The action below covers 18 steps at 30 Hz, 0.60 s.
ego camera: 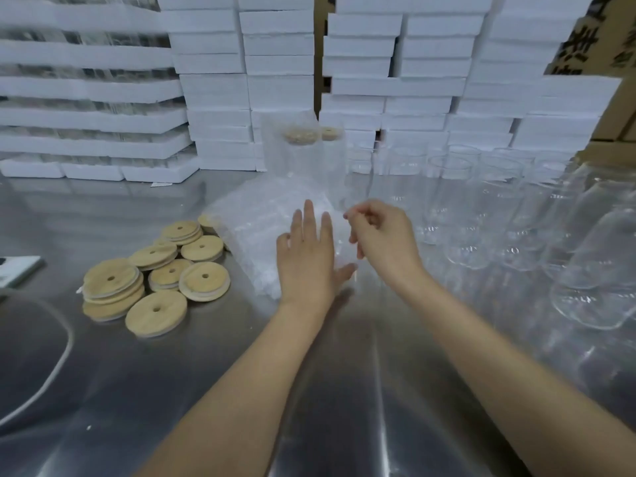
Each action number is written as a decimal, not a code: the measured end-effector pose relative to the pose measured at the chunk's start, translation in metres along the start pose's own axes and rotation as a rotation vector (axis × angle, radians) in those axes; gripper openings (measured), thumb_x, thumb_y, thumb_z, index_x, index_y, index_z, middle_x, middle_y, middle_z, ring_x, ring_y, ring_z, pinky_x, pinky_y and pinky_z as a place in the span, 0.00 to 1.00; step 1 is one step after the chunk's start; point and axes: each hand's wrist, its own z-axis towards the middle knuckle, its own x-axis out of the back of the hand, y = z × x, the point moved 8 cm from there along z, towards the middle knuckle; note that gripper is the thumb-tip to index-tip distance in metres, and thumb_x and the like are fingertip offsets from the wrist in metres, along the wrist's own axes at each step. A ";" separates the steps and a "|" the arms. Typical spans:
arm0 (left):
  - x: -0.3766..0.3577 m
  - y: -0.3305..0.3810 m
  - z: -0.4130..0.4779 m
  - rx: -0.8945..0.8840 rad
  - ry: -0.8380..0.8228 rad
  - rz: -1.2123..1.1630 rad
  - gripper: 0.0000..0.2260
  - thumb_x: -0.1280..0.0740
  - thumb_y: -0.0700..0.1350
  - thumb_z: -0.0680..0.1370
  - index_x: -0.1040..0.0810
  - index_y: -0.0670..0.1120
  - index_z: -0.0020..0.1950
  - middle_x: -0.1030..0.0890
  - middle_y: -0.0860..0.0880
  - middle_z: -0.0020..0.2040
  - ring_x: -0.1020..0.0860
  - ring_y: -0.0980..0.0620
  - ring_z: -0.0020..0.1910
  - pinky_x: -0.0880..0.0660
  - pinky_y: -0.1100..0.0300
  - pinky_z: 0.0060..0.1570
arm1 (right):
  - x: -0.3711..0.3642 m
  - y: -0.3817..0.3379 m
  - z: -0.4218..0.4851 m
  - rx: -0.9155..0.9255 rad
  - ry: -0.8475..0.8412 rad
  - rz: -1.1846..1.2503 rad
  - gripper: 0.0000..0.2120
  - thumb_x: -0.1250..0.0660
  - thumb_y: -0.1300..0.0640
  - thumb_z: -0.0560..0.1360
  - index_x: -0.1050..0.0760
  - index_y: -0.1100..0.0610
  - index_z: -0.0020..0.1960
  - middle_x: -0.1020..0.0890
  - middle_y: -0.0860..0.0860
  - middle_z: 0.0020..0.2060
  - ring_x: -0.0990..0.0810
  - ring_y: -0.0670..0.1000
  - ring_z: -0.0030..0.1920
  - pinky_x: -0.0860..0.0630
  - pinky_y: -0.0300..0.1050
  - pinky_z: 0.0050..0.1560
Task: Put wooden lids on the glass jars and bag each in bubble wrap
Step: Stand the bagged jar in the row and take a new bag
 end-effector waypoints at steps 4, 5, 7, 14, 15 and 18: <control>0.004 0.001 -0.012 -0.012 0.019 -0.043 0.39 0.41 0.69 0.73 0.42 0.45 0.76 0.46 0.45 0.78 0.48 0.47 0.77 0.53 0.49 0.73 | 0.006 0.055 -0.019 -0.201 0.045 0.172 0.07 0.38 0.64 0.77 0.22 0.62 0.45 0.28 0.51 0.25 0.32 0.47 0.23 0.33 0.39 0.27; 0.007 0.002 -0.014 -0.021 0.041 -0.056 0.37 0.42 0.68 0.75 0.38 0.45 0.75 0.41 0.45 0.77 0.45 0.47 0.76 0.52 0.50 0.73 | 0.009 0.063 -0.019 -0.228 0.069 0.193 0.07 0.39 0.65 0.77 0.23 0.61 0.45 0.28 0.51 0.26 0.33 0.48 0.23 0.34 0.39 0.27; 0.016 0.000 -0.015 -0.028 0.104 -0.084 0.30 0.42 0.65 0.77 0.31 0.45 0.70 0.35 0.46 0.74 0.39 0.48 0.73 0.47 0.52 0.71 | 0.015 0.072 -0.016 -0.255 0.120 0.225 0.07 0.39 0.64 0.77 0.23 0.60 0.44 0.27 0.51 0.27 0.32 0.48 0.23 0.35 0.38 0.27; 0.030 -0.007 -0.012 -0.004 0.204 -0.078 0.13 0.39 0.46 0.80 0.19 0.42 0.55 0.25 0.44 0.56 0.29 0.43 0.58 0.35 0.52 0.50 | 0.010 0.074 -0.011 -0.182 0.077 0.147 0.10 0.41 0.66 0.76 0.24 0.54 0.44 0.25 0.52 0.32 0.30 0.43 0.23 0.33 0.33 0.25; 0.031 -0.008 -0.012 -0.001 0.210 -0.072 0.11 0.40 0.43 0.80 0.19 0.41 0.53 0.25 0.44 0.53 0.29 0.42 0.55 0.35 0.52 0.48 | 0.012 0.073 -0.011 -0.173 0.087 0.148 0.10 0.41 0.66 0.76 0.24 0.55 0.46 0.25 0.52 0.33 0.30 0.43 0.24 0.32 0.34 0.27; 0.027 -0.008 -0.009 -0.001 0.176 -0.049 0.12 0.44 0.41 0.82 0.20 0.42 0.53 0.25 0.45 0.52 0.30 0.44 0.52 0.36 0.55 0.45 | 0.023 0.070 -0.010 -0.118 0.200 0.061 0.12 0.41 0.66 0.75 0.24 0.56 0.54 0.25 0.49 0.37 0.29 0.46 0.31 0.30 0.40 0.38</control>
